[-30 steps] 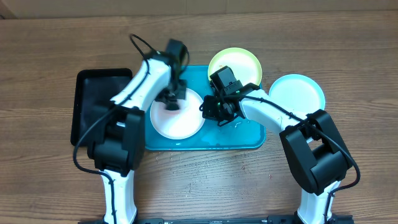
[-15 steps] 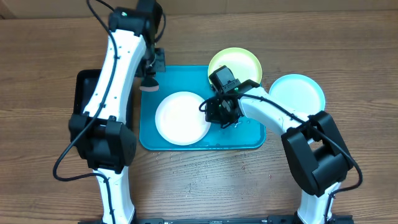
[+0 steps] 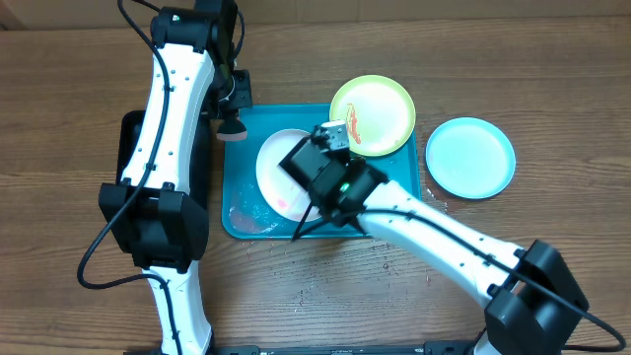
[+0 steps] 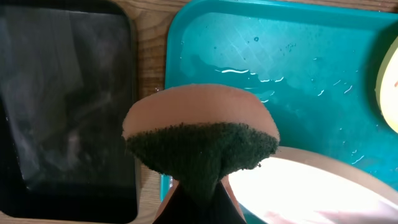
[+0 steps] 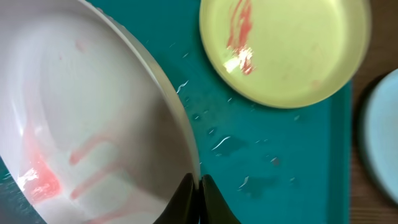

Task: Clean dirty plates on tray and stack at the side
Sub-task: 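Lift the white plate with the right gripper and carry it right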

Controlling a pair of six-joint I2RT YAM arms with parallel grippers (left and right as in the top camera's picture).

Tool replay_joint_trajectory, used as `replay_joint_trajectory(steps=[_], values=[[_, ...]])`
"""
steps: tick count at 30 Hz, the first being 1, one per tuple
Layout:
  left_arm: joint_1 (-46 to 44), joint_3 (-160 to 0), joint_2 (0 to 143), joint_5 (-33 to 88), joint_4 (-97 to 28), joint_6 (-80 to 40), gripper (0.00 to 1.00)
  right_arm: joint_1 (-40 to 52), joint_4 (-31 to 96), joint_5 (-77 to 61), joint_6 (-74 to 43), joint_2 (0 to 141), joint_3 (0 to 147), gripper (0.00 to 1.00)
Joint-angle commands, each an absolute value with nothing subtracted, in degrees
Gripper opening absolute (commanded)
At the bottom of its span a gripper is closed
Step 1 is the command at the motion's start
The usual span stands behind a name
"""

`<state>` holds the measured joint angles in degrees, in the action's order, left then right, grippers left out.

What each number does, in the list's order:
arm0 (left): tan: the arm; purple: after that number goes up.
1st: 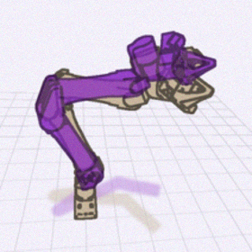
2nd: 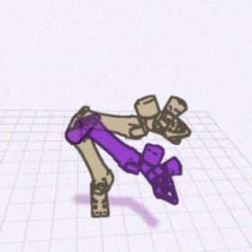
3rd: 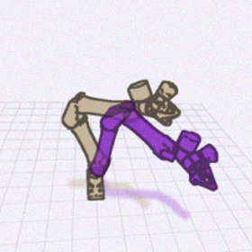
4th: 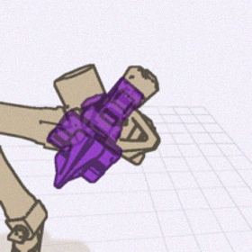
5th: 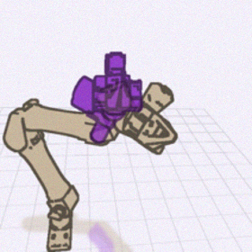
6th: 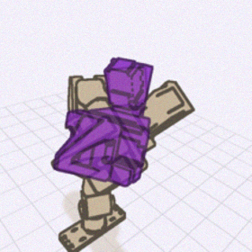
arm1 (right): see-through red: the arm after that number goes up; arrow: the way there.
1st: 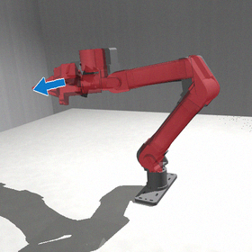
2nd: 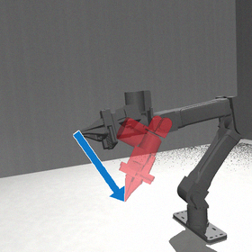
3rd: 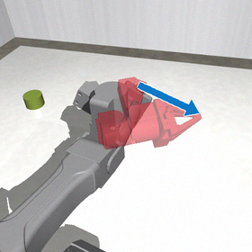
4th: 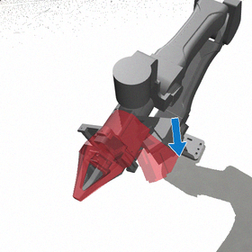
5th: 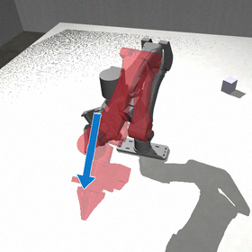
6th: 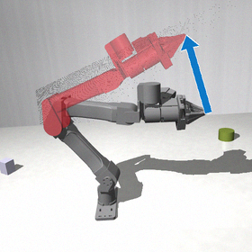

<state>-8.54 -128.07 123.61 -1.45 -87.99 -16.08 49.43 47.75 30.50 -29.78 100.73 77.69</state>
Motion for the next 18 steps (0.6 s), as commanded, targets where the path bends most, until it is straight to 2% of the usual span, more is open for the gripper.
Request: replay_joint_trajectory(steps=[1,12,18], values=[[-8.69,-129.21,123.63,-0.47,-87.79,-14.76,0.04,53.41,47.53,48.95,-29.98,99.22,78.96,0.04],[-8.69,-129.21,123.63,-0.51,-87.74,-14.76,0.04,64.40,47.24,83.31,-29.95,99.11,78.96,0.04],[-8.69,-129.21,123.63,-0.51,-87.64,-14.76,0.04,67.70,47.05,90.11,-29.93,99.11,78.96,0.04]])
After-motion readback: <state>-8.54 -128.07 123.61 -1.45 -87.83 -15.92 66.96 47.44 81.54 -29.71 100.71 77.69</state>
